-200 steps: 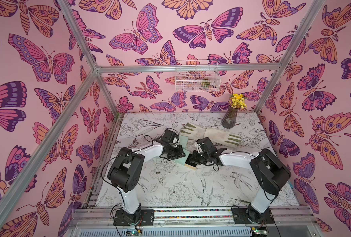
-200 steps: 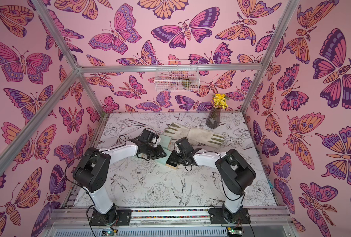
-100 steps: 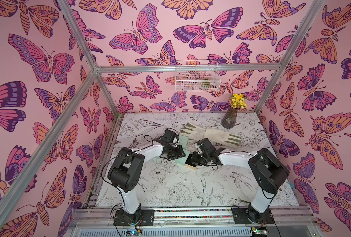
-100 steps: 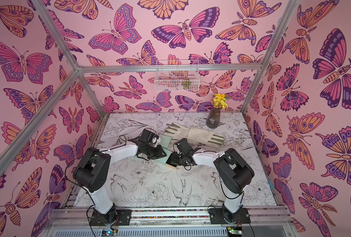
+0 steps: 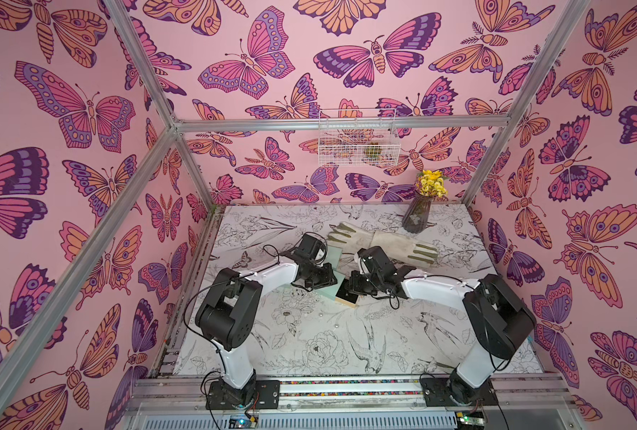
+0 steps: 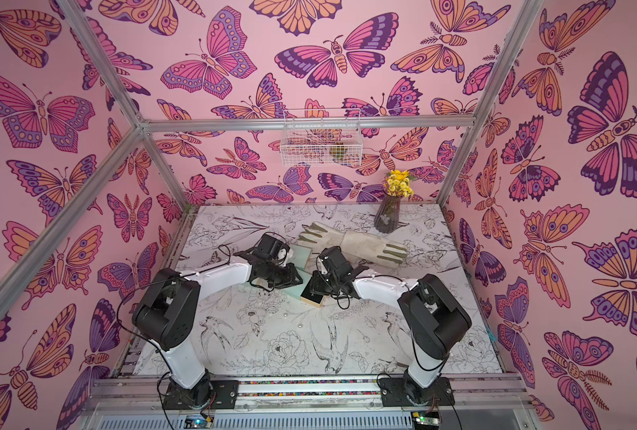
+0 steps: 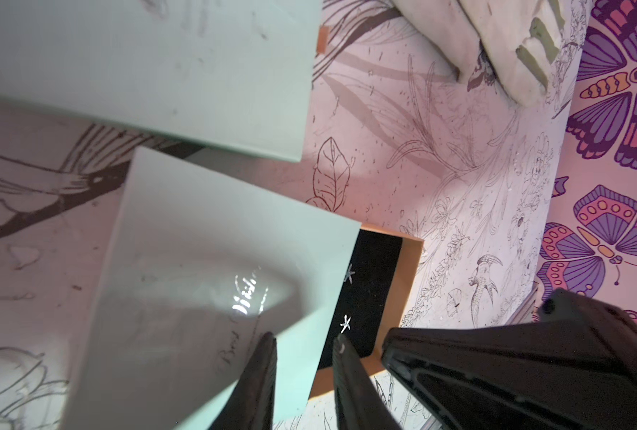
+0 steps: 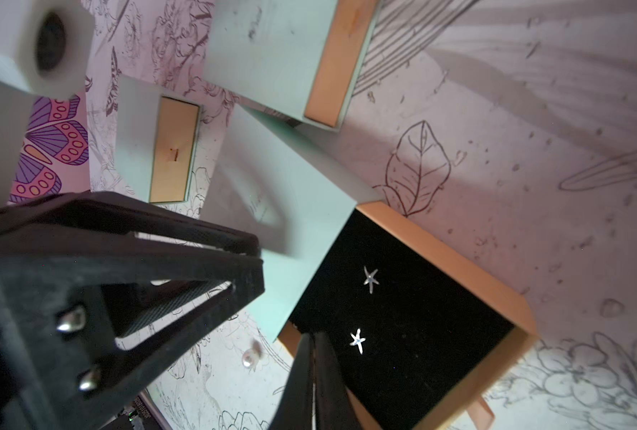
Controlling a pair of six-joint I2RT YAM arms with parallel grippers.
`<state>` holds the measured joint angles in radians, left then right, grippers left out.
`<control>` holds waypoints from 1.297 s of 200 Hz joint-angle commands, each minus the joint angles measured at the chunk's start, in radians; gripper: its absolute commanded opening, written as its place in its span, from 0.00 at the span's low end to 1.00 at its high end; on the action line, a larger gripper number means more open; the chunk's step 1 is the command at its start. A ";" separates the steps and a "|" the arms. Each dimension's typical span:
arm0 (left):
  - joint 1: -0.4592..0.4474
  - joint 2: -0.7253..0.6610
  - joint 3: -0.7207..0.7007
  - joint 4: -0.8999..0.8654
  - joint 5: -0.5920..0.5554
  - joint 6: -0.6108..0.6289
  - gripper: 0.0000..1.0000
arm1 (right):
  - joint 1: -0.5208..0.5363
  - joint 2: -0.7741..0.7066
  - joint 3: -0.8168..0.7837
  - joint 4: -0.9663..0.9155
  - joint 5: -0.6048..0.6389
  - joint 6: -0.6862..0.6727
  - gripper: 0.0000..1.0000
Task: Place the earrings into the drawer-style jewelry box
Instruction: Insert the earring into the inner lining, then close the drawer of the jewelry box.
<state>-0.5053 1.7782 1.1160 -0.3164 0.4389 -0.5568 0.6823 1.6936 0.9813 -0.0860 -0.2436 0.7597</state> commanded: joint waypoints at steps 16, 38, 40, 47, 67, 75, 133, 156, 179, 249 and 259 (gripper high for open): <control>-0.007 -0.126 0.005 -0.010 -0.096 0.065 0.37 | -0.016 -0.096 0.006 -0.174 0.144 -0.049 0.10; 0.009 -0.160 -0.030 -0.009 -0.118 0.059 0.41 | -0.030 -0.114 -0.016 -0.223 0.193 -0.037 0.11; 0.012 -0.162 -0.033 -0.010 -0.120 0.058 0.42 | -0.031 -0.114 -0.019 -0.224 0.193 -0.037 0.11; 0.019 -0.166 -0.048 -0.005 -0.126 0.051 0.44 | -0.032 -0.115 -0.024 -0.230 0.196 -0.036 0.11; 0.048 -0.163 -0.086 0.005 -0.122 0.037 0.46 | -0.031 -0.115 -0.037 -0.241 0.202 -0.024 0.12; 0.057 -0.165 -0.100 0.007 -0.132 0.037 0.46 | -0.031 -0.114 -0.043 -0.246 0.210 -0.018 0.11; 0.103 -0.173 -0.144 0.001 -0.205 0.046 0.59 | -0.038 -0.147 -0.050 -0.287 0.269 -0.011 0.12; 0.109 -0.143 -0.125 -0.037 -0.220 0.067 0.71 | -0.040 -0.128 -0.046 -0.288 0.233 -0.008 0.11; 0.114 -0.113 -0.113 -0.049 -0.181 0.072 0.77 | -0.040 -0.088 -0.054 -0.275 0.212 -0.002 0.11; 0.107 -0.020 -0.061 0.009 -0.030 0.094 0.66 | -0.041 0.000 -0.009 -0.271 0.181 -0.011 0.11; 0.103 -0.005 -0.058 0.013 -0.014 0.094 0.66 | -0.040 0.018 0.004 -0.265 0.175 -0.012 0.10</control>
<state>-0.3981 1.7374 1.0351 -0.3134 0.3580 -0.4816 0.6476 1.6714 0.9348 -0.3412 -0.0463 0.7403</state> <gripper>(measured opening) 0.660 0.108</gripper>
